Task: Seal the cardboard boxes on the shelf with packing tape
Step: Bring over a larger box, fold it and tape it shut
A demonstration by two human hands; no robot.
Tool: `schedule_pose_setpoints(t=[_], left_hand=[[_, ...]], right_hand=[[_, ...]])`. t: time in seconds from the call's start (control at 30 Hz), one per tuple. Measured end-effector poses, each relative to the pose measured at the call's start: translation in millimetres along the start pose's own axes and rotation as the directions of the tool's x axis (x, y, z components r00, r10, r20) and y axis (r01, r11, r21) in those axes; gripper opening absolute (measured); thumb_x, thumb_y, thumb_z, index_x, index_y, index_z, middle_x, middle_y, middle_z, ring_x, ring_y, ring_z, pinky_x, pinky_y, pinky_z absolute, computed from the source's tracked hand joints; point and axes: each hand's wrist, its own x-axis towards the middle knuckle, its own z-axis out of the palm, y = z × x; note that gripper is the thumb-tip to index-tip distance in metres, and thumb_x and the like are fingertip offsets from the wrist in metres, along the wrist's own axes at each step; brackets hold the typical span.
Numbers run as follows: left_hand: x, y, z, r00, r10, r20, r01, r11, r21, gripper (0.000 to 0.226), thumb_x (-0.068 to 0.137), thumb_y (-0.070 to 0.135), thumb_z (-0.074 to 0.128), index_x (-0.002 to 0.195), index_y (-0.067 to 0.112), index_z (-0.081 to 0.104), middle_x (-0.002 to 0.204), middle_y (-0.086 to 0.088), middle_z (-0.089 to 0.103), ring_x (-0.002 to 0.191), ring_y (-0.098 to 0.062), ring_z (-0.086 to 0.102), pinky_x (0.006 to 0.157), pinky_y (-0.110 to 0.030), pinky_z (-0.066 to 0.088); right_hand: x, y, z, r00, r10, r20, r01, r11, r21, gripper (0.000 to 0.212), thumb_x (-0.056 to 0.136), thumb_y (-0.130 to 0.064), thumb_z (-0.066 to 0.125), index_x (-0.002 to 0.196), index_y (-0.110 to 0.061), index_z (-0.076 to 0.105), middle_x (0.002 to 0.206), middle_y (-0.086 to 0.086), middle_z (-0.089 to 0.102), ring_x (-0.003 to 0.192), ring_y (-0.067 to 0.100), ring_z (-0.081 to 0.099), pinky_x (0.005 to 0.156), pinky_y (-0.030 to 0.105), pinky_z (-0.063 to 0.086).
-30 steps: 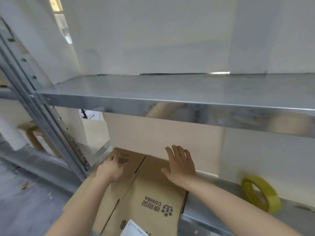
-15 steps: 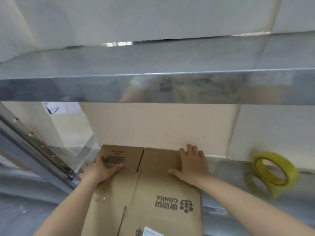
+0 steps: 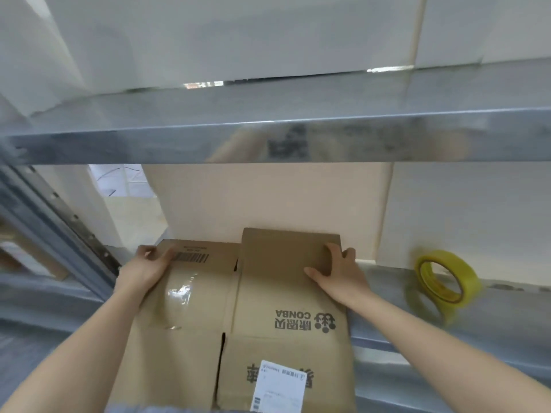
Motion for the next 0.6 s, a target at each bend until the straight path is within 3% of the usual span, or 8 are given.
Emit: schedule_pose_setpoints(t=[0.13,0.3,0.4,0.5,0.6], left_hand=[[-34.9,7.1,-14.1,0.992,-0.067,-0.109,0.056,0.993,-0.104,0.077,0.080,0.075,0.044,0.138,0.024,0.043,0.138,-0.018,0.050,0.124,-0.041,0.046,0.100,-0.044,0.038],[-105.0,31.9,-8.3,0.951,-0.224,-0.213,0.163,0.949,-0.268,0.086,0.084,0.067,0.041,0.141,0.003,0.036,0.140,-0.028,0.043,0.126,-0.046,0.043,0.104,-0.049,0.035],[-144.7,51.8,3.7,0.960,-0.180,-0.217,0.100,0.937,-0.335,0.080,0.091,0.063,0.033,0.141,0.002,0.038,0.142,-0.027,0.042,0.128,-0.045,0.041,0.107,-0.049,0.033],[-181.6,75.0,18.8,0.968,-0.115,-0.222,0.001,0.890,-0.456,0.071,0.099,0.055,0.024,0.141,0.001,0.040,0.146,-0.022,0.040,0.133,-0.040,0.037,0.110,-0.046,0.028],[-210.6,88.4,25.4,0.951,-0.184,-0.249,-0.009,0.789,-0.615,0.070,0.101,0.053,0.021,0.141,0.000,0.040,0.147,-0.022,0.039,0.134,-0.039,0.037,0.110,-0.045,0.027]], right_hand=[[-9.4,1.3,-50.2,0.992,-0.118,-0.045,0.124,0.976,0.177,0.080,0.083,-0.050,0.068,0.147,-0.030,0.025,0.138,0.005,0.030,0.120,0.028,0.052,0.097,0.032,0.042],[-33.8,27.1,-114.6,0.963,-0.252,-0.100,0.271,0.905,0.328,0.089,0.088,-0.030,0.069,0.154,-0.025,0.009,0.155,0.000,0.024,0.138,0.020,0.035,0.105,0.024,0.028],[-51.8,49.4,-149.0,0.944,-0.305,-0.128,0.331,0.857,0.395,0.088,0.091,-0.022,0.065,0.153,-0.029,0.003,0.156,-0.005,0.022,0.136,0.016,0.036,0.099,0.018,0.027],[-71.0,62.2,-175.3,0.921,-0.373,-0.117,0.384,0.809,0.445,0.090,0.094,-0.017,0.060,0.152,-0.031,-0.007,0.145,-0.009,0.039,0.121,0.009,0.048,0.092,0.016,0.036],[-81.6,77.8,-197.5,0.889,-0.427,-0.165,0.453,0.774,0.441,0.075,0.095,-0.013,0.058,0.151,-0.027,0.012,0.125,-0.019,0.047,0.110,0.000,0.048,0.089,0.008,0.034]])
